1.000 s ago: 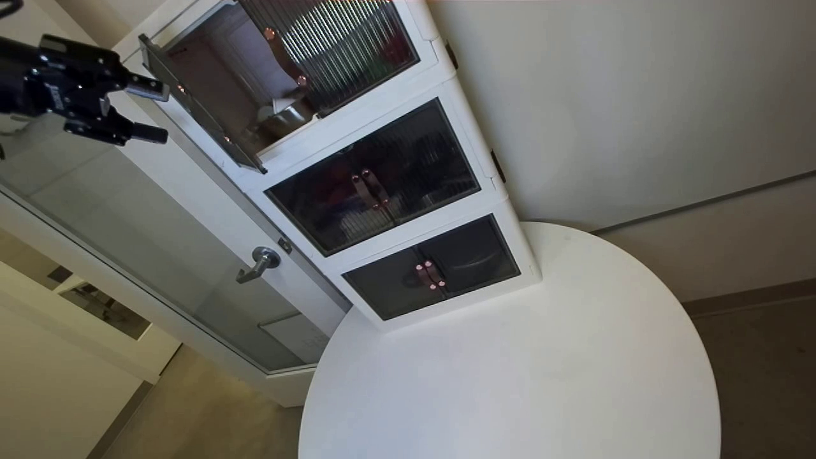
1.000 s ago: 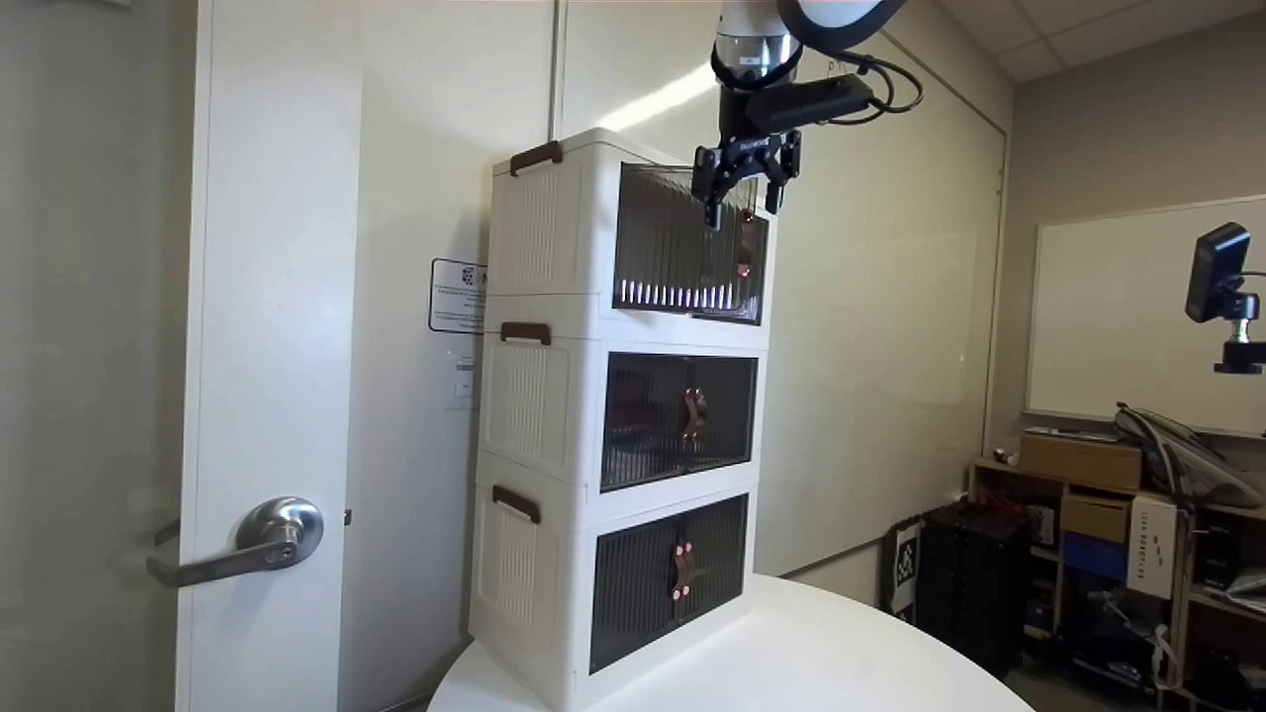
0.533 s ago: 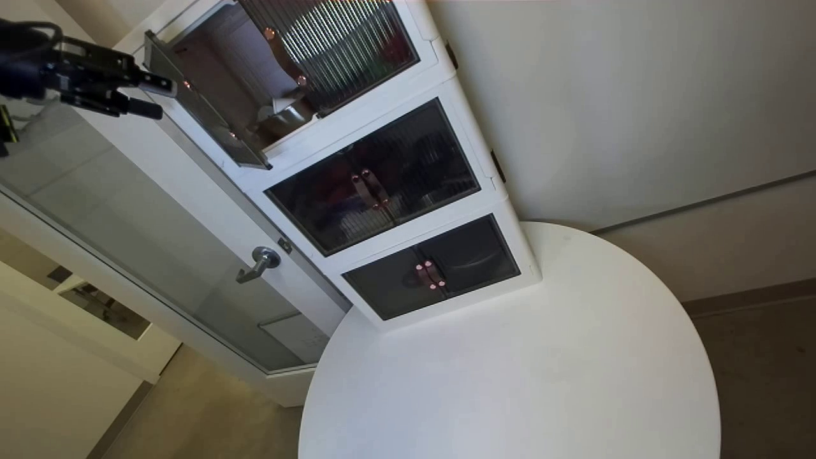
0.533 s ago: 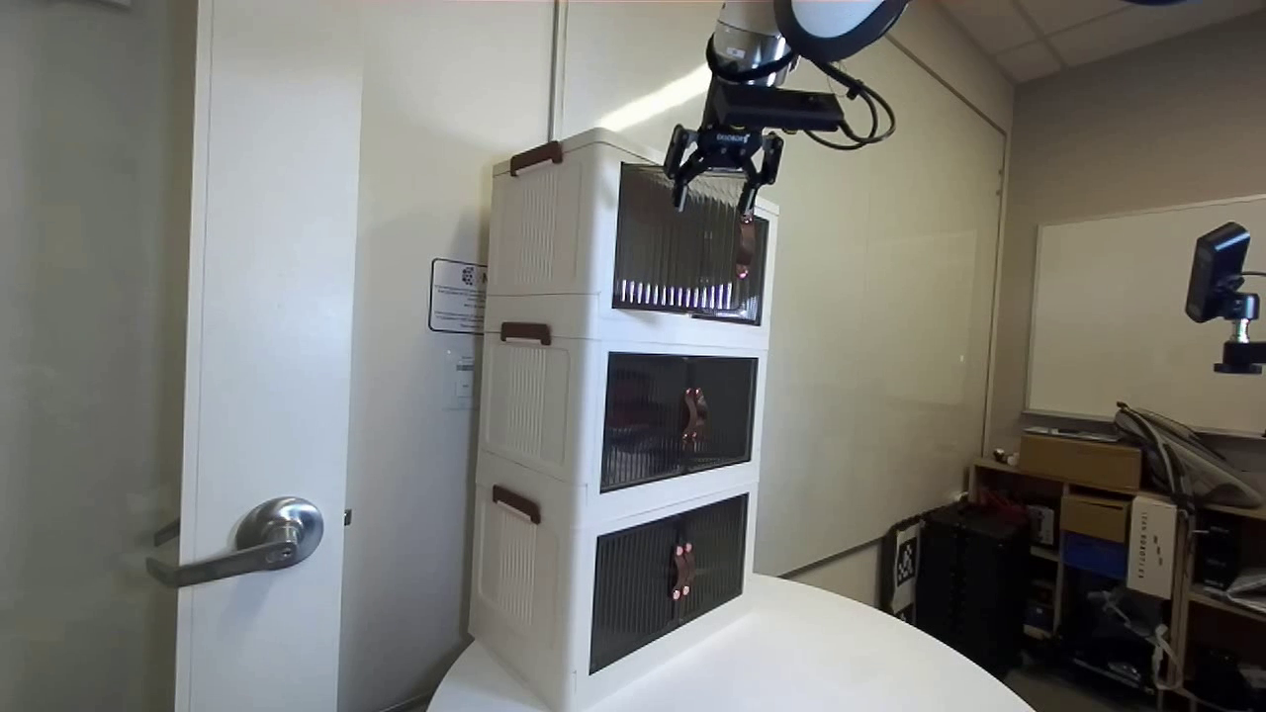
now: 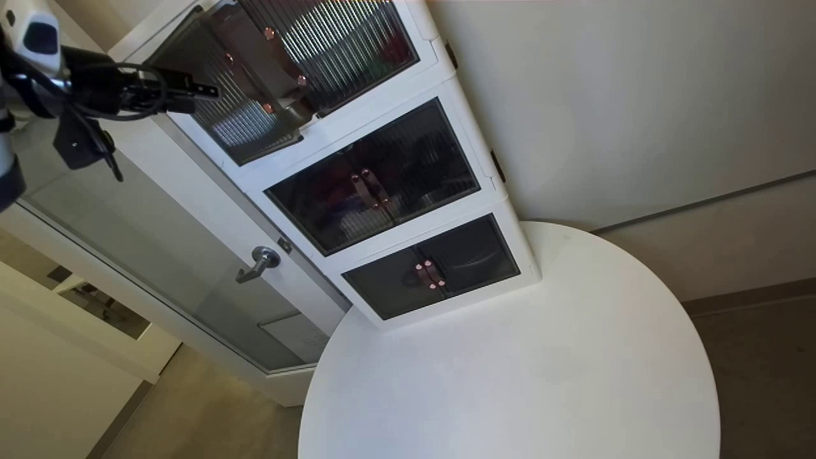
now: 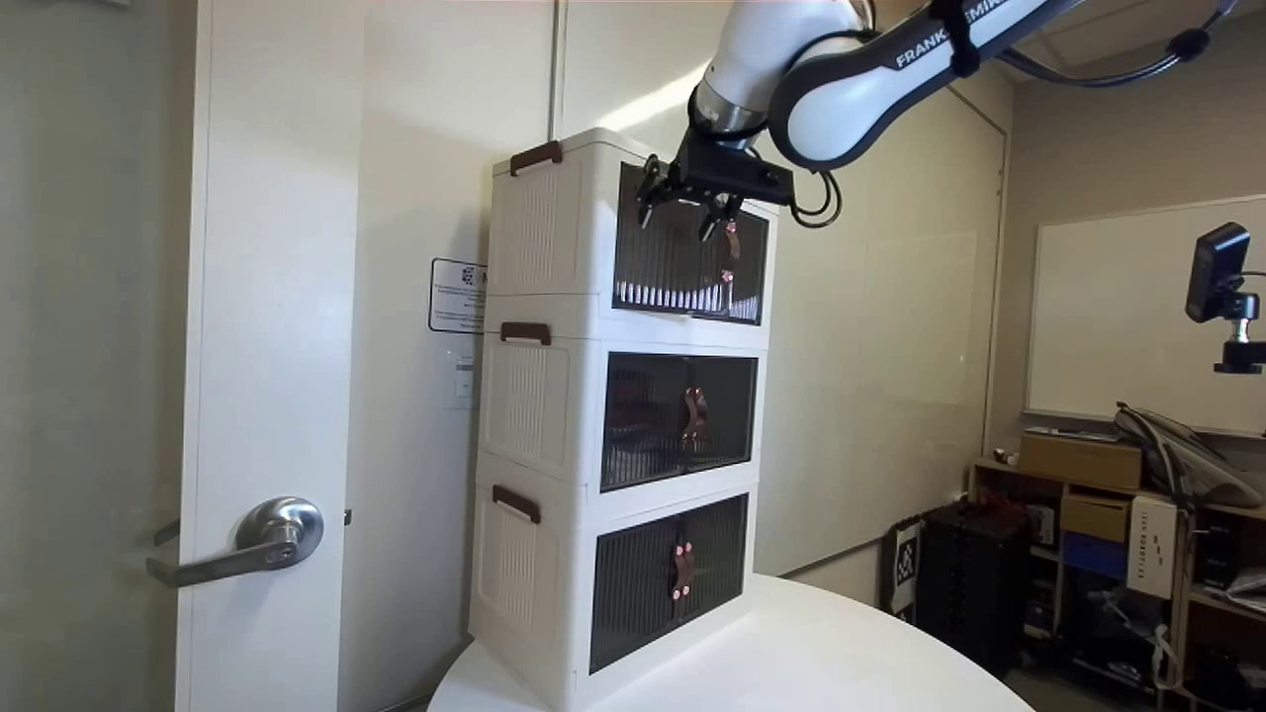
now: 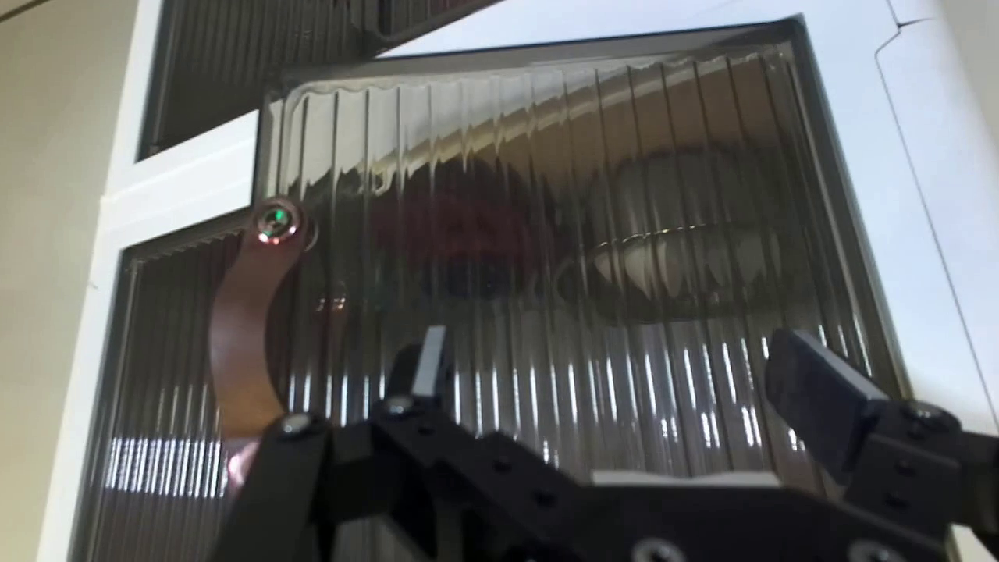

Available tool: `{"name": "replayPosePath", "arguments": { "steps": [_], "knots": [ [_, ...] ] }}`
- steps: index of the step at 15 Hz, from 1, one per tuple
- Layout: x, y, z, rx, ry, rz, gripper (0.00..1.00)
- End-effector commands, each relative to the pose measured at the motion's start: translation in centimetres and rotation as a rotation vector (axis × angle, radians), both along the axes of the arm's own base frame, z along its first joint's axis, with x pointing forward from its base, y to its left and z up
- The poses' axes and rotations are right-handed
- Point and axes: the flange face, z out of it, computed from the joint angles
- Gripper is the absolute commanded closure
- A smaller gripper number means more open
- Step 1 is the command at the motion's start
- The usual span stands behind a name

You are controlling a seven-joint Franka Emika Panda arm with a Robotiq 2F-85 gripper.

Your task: Close the top drawer

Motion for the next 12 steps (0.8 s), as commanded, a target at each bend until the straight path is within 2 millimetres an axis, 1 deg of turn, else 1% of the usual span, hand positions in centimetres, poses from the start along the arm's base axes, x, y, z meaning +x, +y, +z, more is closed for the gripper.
{"name": "replayPosePath", "arguments": {
  "steps": [1,5,9,11,12],
  "knots": [
    [1.0,-0.8,-2.2,0.005,-0.062,0.021,0.0],
    [1.8,-1.9,-3.2,-0.001,-0.117,0.027,0.0],
    [1.6,-2.8,-3.0,0.0,-0.15,0.029,0.0],
    [0.9,-2.8,-3.9,-0.001,-0.081,0.065,0.0],
    [0.1,-2.6,-4.8,-0.007,-0.017,0.082,0.0]
  ]
}}
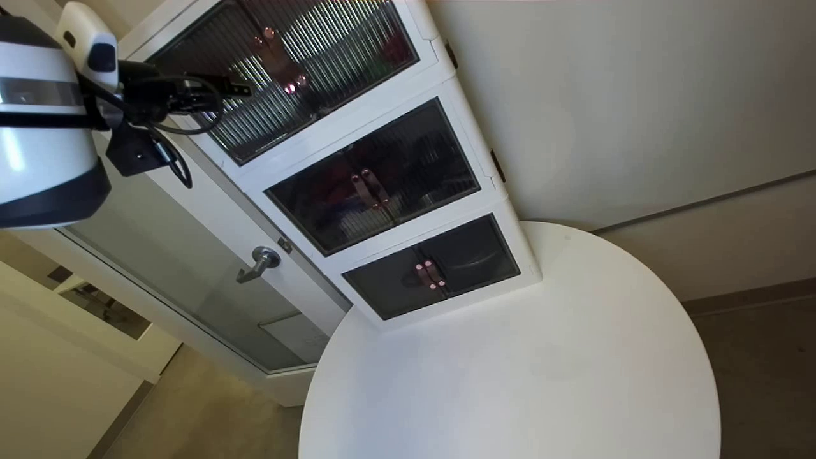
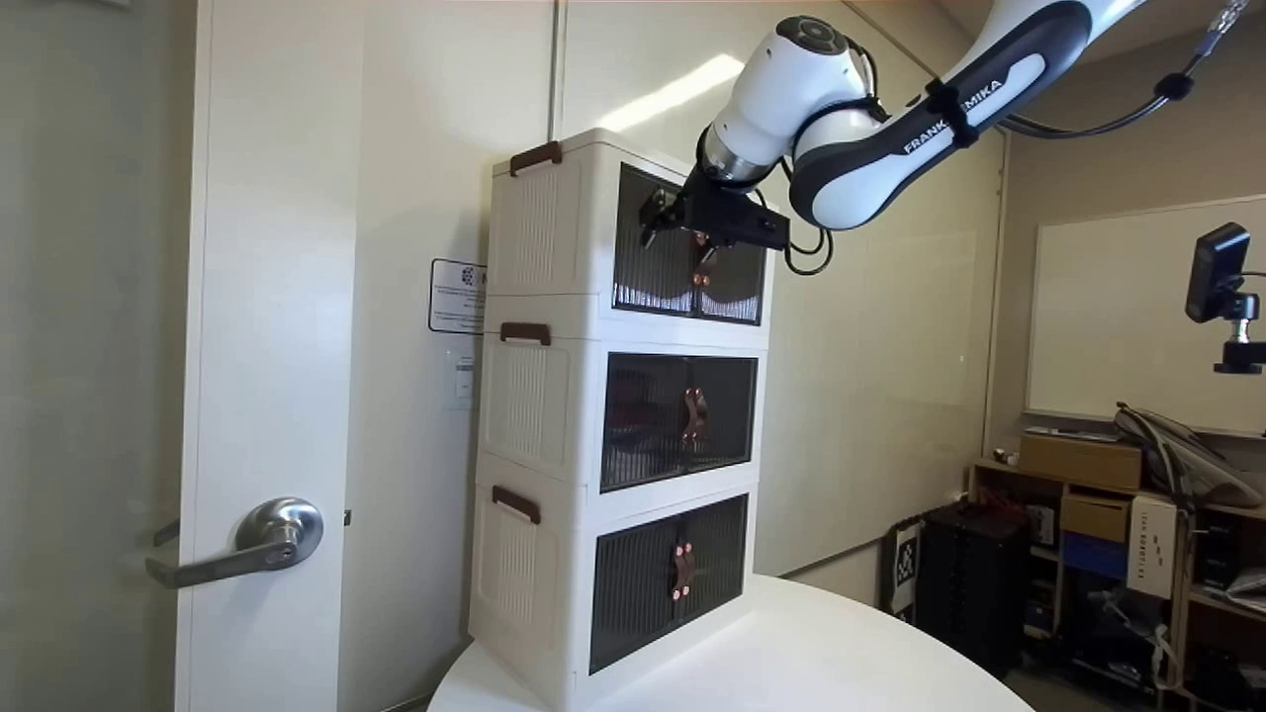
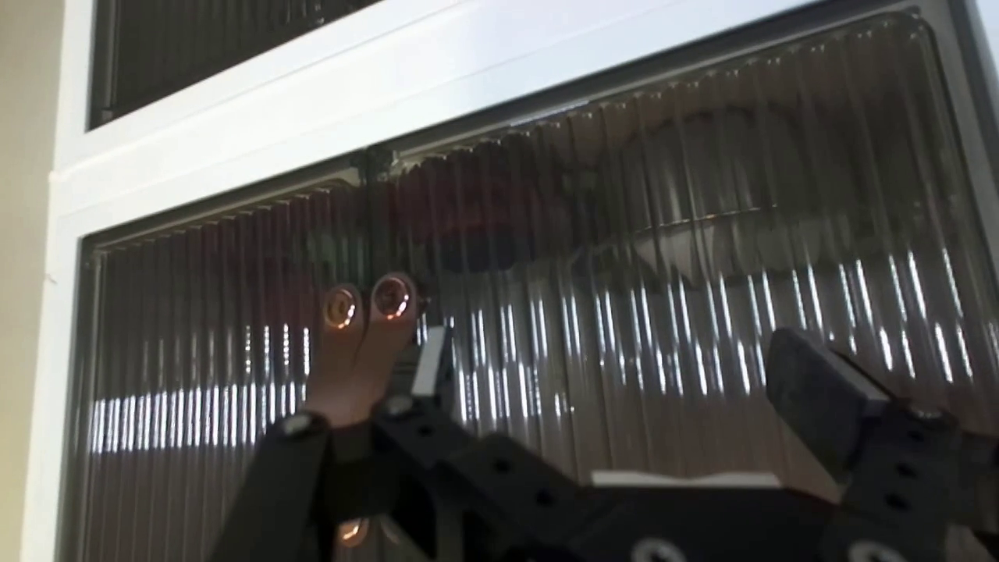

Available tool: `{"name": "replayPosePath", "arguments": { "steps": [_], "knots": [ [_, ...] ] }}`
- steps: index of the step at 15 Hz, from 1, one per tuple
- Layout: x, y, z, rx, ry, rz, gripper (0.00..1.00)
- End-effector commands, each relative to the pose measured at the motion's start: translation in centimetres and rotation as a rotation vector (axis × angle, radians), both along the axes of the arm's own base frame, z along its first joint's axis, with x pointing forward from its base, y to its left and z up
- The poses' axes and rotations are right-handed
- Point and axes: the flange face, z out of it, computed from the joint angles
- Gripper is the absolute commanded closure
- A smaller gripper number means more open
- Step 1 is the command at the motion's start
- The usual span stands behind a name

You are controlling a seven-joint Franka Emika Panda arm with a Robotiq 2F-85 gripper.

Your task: Close the top drawer

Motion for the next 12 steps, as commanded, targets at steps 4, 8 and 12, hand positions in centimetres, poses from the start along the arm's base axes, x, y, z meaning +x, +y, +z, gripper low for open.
{"name": "replayPosePath", "arguments": {
  "steps": [4,8,12],
  "knots": [
    [-4.2,0.2,-3.9,-0.063,0.281,0.116,0.0],
    [-5.3,-1.5,-2.5,-0.168,0.478,0.132,0.0],
    [-5.4,-8.7,2.3,-0.296,0.683,0.103,0.0]
  ]
}}
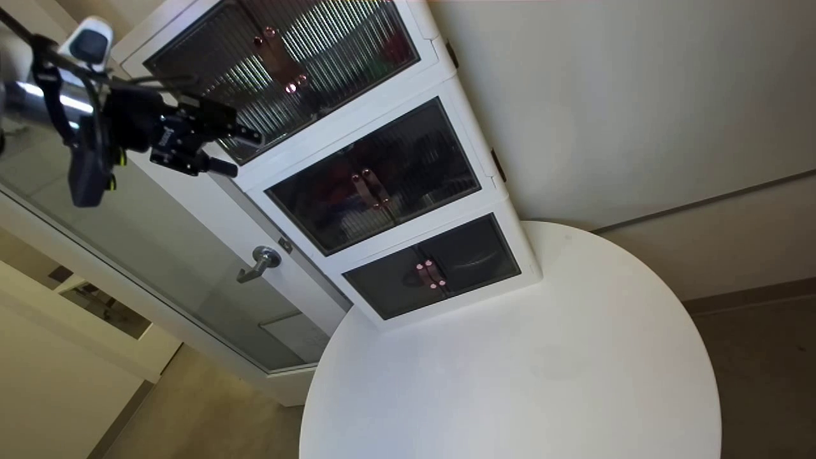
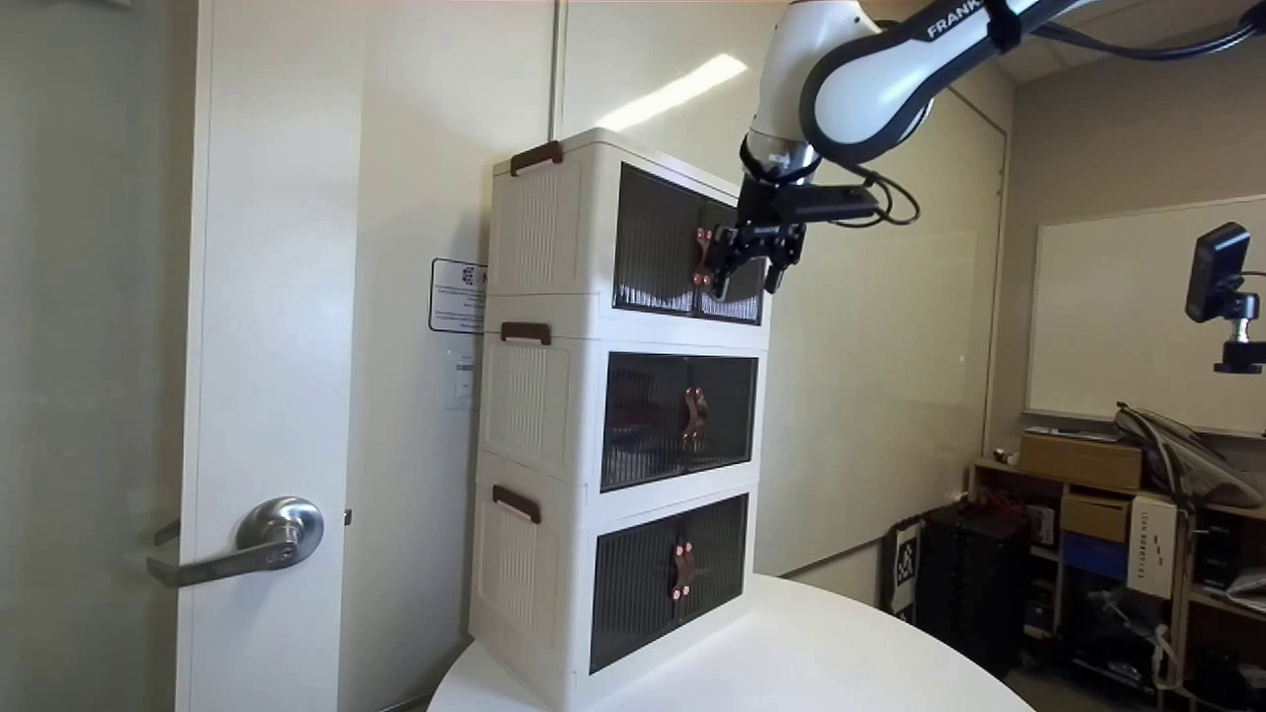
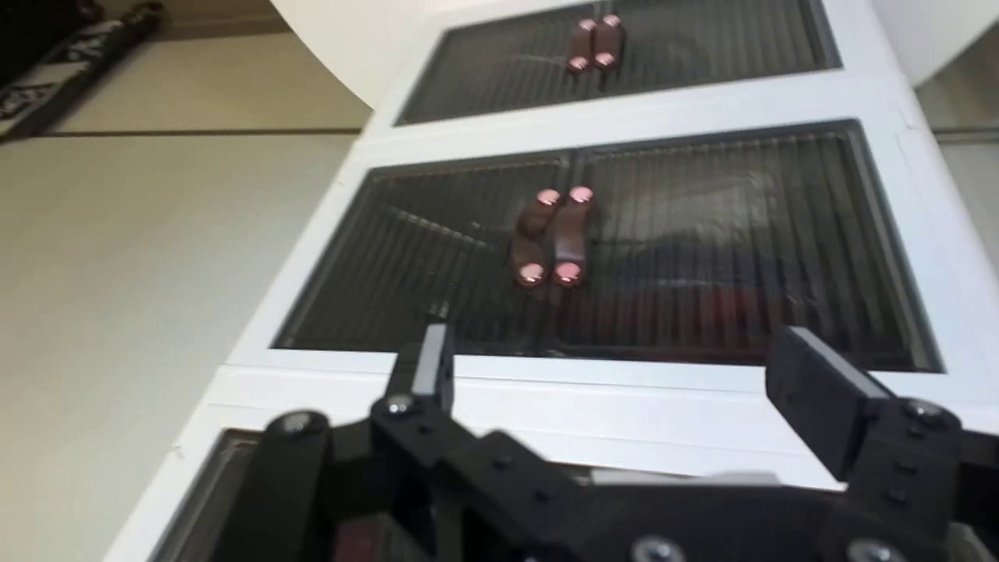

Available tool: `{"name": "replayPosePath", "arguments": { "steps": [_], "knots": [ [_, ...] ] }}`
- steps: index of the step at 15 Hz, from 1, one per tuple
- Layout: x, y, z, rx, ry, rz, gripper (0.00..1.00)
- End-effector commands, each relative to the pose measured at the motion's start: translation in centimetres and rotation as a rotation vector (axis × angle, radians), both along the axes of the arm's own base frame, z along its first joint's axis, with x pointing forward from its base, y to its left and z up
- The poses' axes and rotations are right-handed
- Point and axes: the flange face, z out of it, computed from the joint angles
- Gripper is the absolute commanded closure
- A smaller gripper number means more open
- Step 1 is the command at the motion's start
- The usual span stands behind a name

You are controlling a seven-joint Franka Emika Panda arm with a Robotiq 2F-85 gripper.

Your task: Close the top drawer

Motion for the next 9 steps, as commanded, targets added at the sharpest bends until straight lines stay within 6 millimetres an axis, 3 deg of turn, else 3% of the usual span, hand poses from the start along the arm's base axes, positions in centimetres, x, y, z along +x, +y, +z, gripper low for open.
{"name": "replayPosePath", "arguments": {
  "steps": [1,5,9],
  "knots": [
    [-0.4,-6.8,3.9,-0.111,0.169,0.012,0.0],
    [-1.8,-13.4,5.5,-0.146,0.364,0.103,0.0],
    [-4.6,-17.6,7.9,-0.101,0.496,0.266,0.0]
  ]
}}
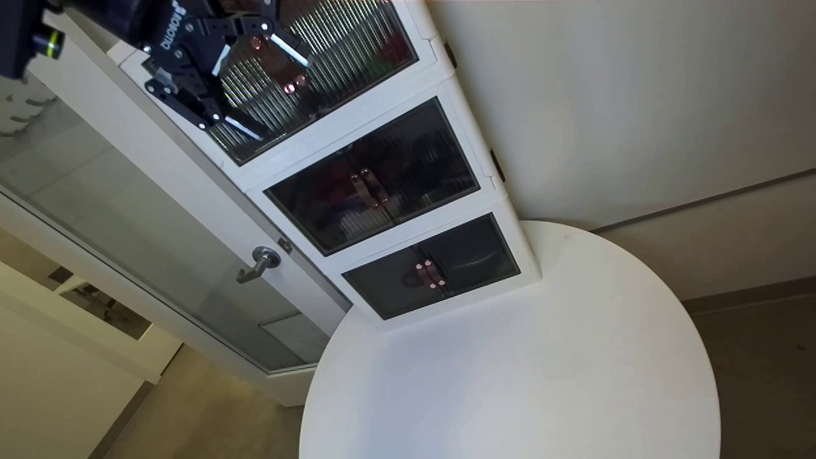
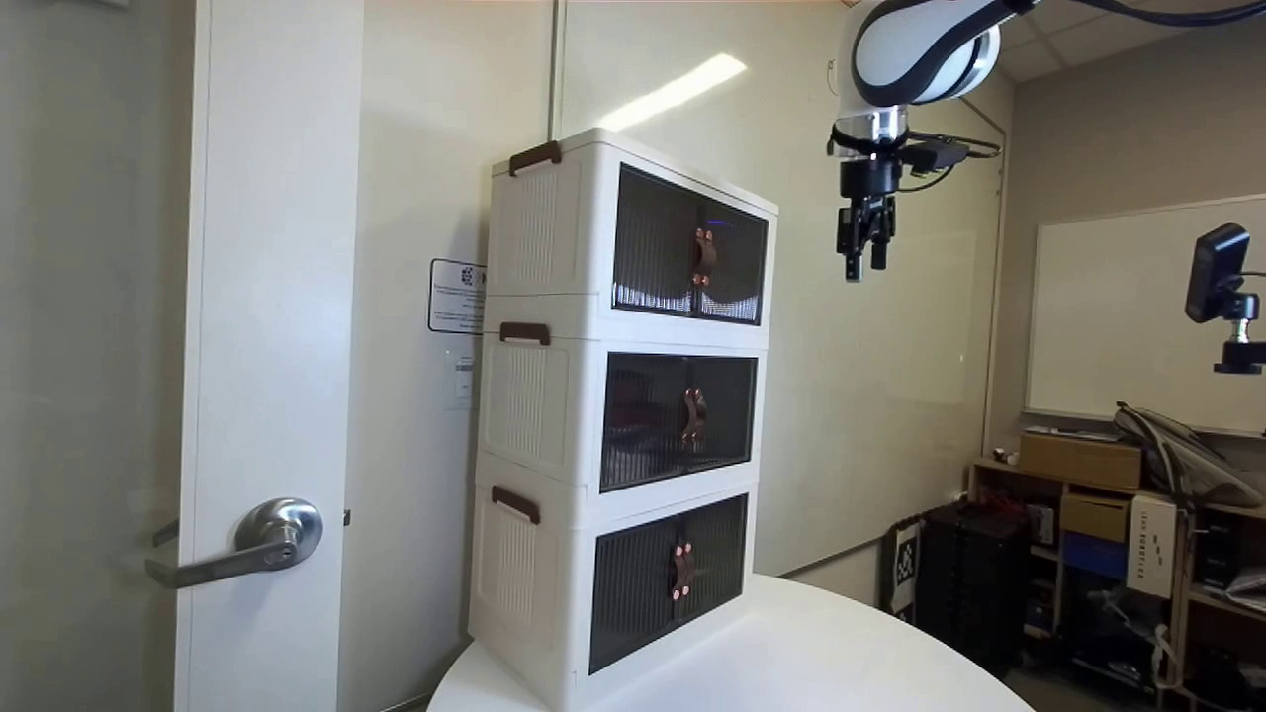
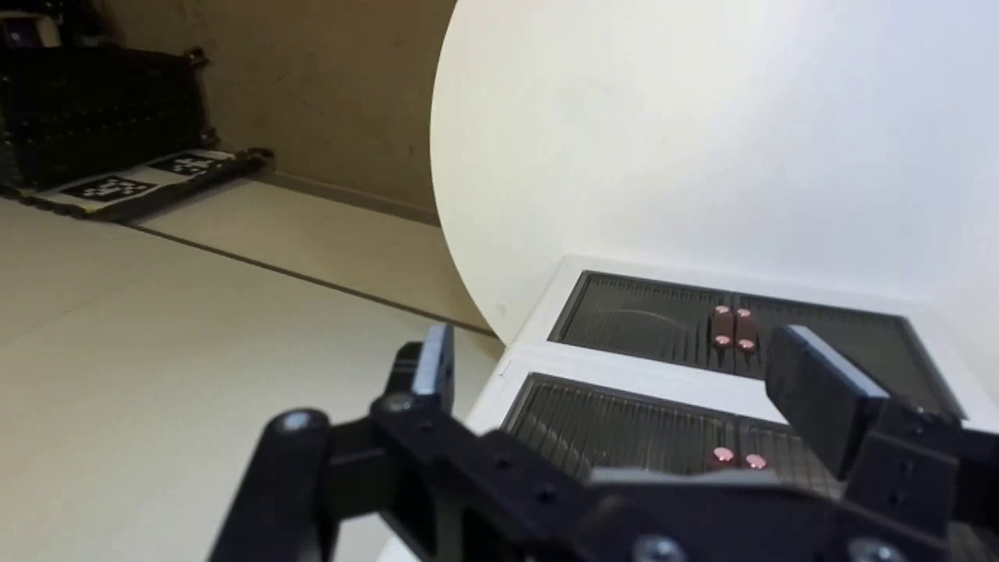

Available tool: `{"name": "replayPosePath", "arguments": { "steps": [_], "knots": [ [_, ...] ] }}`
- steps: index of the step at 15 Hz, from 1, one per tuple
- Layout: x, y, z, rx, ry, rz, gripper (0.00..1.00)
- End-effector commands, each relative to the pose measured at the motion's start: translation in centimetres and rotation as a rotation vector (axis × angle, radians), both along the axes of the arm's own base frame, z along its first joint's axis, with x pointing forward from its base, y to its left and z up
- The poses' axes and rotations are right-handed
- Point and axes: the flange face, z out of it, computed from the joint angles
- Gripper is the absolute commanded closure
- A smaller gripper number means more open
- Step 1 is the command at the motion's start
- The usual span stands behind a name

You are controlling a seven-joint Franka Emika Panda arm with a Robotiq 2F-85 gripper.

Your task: Close the top drawer

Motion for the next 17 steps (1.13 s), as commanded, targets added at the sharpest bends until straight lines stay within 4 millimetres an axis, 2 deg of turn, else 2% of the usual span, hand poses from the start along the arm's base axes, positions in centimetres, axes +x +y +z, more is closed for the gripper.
{"name": "replayPosePath", "arguments": {
  "steps": [1,3,6,9,11,12,14,17],
  "knots": [
    [-2.9,-2.7,3.2,0.081,0.118,0.139,0.0],
    [-5.1,-4.6,5.2,0.14,0.193,0.201,0.0],
    [-9.1,-6.2,7.4,0.251,0.33,0.222,0.0],
    [-13.1,-6.9,9.5,0.388,0.435,0.213,0.0],
    [-15.1,-7.1,10.4,0.452,0.47,0.191,0.0],
    [-13.8,-6.9,9.3,0.389,0.45,0.178,0.0],
    [-14.9,-7.1,10.1,0.42,0.46,0.171,0.0],
    [-14.9,-7.1,10.1,0.425,0.461,0.171,0.0]
  ]
}}
